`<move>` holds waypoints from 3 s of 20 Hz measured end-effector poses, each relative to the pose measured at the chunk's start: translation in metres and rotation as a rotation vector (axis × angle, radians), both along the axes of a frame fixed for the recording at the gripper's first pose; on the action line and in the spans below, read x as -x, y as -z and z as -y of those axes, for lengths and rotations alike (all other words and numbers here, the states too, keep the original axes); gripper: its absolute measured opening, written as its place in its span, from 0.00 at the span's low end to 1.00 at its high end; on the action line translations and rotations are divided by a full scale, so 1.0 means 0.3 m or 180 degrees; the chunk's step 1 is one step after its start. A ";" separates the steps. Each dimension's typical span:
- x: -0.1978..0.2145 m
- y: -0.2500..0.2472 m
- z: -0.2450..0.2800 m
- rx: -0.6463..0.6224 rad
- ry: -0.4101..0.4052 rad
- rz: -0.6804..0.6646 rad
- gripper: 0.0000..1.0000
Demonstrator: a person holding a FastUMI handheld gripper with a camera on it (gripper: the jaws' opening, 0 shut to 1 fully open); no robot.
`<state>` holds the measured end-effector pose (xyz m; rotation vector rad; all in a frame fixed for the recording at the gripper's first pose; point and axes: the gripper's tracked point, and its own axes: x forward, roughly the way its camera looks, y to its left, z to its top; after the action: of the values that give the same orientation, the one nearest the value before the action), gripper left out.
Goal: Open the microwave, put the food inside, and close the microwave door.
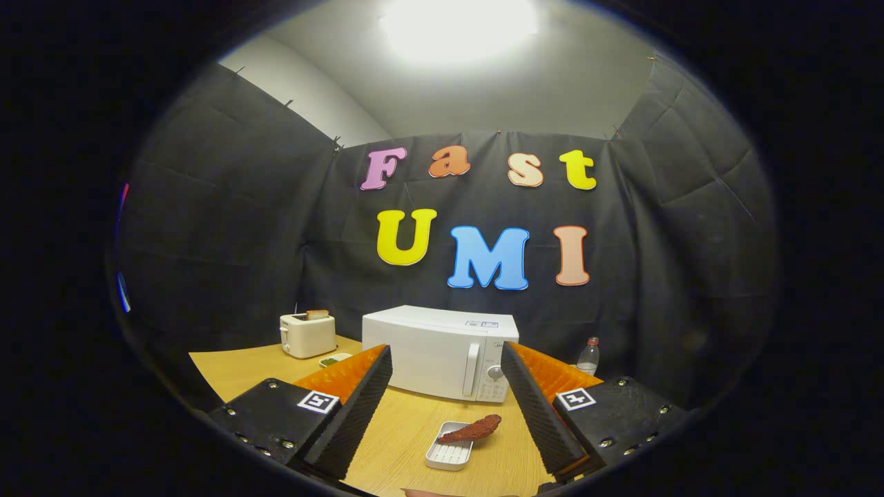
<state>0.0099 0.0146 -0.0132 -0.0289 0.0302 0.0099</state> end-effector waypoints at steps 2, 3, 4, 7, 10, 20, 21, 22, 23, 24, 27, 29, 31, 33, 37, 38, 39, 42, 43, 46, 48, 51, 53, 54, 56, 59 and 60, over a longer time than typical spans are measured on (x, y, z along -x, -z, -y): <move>-0.016 0.008 -0.002 0.0001 0.0005 -0.0010 0.99; -0.027 0.010 -0.002 -0.0011 0.0003 -0.0008 0.99; -0.038 0.017 -0.006 -0.0027 -0.0007 -0.0010 0.99; -0.080 0.049 -0.009 -0.0014 -0.0041 -0.0069 0.99; -0.139 0.076 0.000 0.0018 -0.0027 -0.0096 0.99; -0.384 0.194 0.022 0.0014 -0.0015 -0.0227 0.99; -0.406 0.206 0.030 0.0022 -0.0003 -0.0233 0.99; -0.429 0.210 0.037 0.0011 0.0019 -0.0211 0.99; -0.452 0.216 0.049 -0.0014 0.0053 -0.0187 0.99; -0.479 0.230 0.058 -0.0037 0.0073 -0.0177 0.99; -0.569 0.273 0.076 -0.0084 0.0113 -0.0218 0.99; -0.614 0.306 0.076 -0.0110 0.0109 -0.0287 0.99; -0.658 0.331 0.082 -0.0101 0.0145 -0.0316 0.99; -0.702 0.357 0.107 -0.0085 0.0266 -0.0304 0.99; -0.802 0.447 0.142 -0.0126 0.0437 -0.0399 0.99; -0.826 0.471 0.151 -0.0126 0.0460 -0.0434 0.99; -0.851 0.496 0.156 -0.0140 0.0468 -0.0460 0.99; -0.916 0.587 0.172 -0.0253 0.0501 -0.0627 0.99; -0.930 0.617 0.181 -0.0305 0.0514 -0.0686 0.99; -0.977 0.651 0.209 -0.0378 0.0587 -0.0707 0.91; -1.001 0.670 0.230 -0.0409 0.0655 -0.0690 0.88; -1.034 0.686 0.222 -0.0520 0.0642 -0.0680 0.81; -1.055 0.700 0.229 -0.0504 0.0670 -0.0702 0.77; -1.062 0.702 0.223 -0.0518 0.0647 -0.0718 0.51; -1.078 0.704 0.221 -0.0459 0.0666 -0.0729 0.49; -1.065 0.714 0.227 -0.0373 0.0760 -0.0728 0.24; -1.062 0.713 0.225 -0.0406 0.0766 -0.0747 0.24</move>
<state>0.3286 -0.0529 -0.2272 0.1038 0.2674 -0.2256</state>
